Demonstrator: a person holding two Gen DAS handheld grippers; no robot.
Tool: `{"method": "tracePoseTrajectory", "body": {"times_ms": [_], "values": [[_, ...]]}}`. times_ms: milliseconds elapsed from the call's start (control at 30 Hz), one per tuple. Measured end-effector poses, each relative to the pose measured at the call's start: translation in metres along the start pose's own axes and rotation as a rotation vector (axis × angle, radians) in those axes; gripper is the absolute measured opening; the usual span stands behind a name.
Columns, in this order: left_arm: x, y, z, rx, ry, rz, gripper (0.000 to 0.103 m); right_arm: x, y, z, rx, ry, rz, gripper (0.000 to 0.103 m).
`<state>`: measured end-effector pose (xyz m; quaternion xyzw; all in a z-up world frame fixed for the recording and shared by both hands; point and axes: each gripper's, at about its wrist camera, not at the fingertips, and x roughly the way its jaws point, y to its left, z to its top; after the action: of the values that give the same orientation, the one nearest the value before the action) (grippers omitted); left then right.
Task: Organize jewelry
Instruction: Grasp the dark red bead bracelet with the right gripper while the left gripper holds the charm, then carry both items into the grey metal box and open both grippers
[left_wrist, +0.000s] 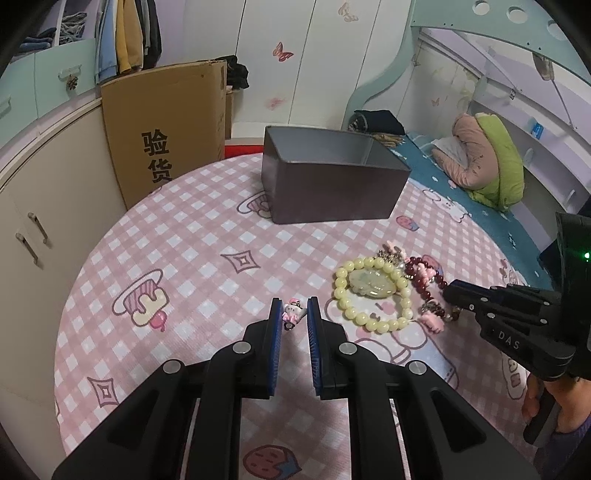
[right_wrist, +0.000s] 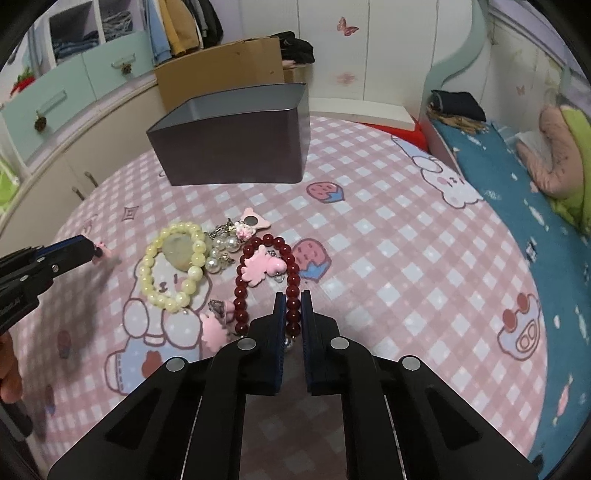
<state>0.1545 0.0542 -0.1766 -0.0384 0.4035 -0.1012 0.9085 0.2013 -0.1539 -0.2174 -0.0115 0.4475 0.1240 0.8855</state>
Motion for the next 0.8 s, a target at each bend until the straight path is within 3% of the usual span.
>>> {"method": "tracePoseTrajectory", "body": {"times_ms": [500,800], "values": [[-0.028,-0.017,0.039,0.041,-0.074,-0.112,0.012,-0.071,0.007,0.04,-0.023,-0.164,0.061,0.008],[-0.04,-0.021,0.093,0.059,-0.121,-0.209,0.012,-0.087,0.005,0.089,-0.025,-0.245,0.098,0.008]]}}
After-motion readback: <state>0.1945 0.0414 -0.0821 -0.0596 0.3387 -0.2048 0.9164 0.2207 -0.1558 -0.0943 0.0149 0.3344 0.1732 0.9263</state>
